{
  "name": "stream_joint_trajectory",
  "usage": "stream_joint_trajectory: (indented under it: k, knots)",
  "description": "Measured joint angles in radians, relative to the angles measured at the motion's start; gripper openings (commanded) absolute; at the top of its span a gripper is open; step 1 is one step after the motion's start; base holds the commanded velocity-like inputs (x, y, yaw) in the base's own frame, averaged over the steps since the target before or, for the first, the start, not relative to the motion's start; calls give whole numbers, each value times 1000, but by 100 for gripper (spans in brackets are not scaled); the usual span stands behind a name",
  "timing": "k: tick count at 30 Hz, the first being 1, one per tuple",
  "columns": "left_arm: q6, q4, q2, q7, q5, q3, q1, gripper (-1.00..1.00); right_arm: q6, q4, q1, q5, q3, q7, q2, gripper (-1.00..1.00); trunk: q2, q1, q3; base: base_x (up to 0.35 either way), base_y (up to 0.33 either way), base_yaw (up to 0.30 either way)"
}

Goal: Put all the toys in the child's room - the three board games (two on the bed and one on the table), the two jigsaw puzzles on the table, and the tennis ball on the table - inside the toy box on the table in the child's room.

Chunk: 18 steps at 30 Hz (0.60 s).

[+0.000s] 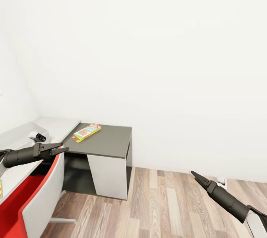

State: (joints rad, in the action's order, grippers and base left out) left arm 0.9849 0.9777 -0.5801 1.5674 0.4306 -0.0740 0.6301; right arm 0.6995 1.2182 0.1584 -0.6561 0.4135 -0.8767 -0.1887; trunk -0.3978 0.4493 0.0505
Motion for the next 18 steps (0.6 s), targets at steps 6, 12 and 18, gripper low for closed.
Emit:
stream_joint_trajectory:
  k: [6,12,18]
  knots:
    - [0,2,2,0,0,0,0,100,0,0,0,0,0,0,0,100,0,0,-7,0,0,-229]
    - [0,2,4,0,0,0,0,100,0,0,0,0,0,0,0,100,0,0,-13,0,0,-232]
    - [0,2,7,0,-1,1,0,100,0,-1,0,0,0,0,0,100,0,0,-19,0,0,-234]
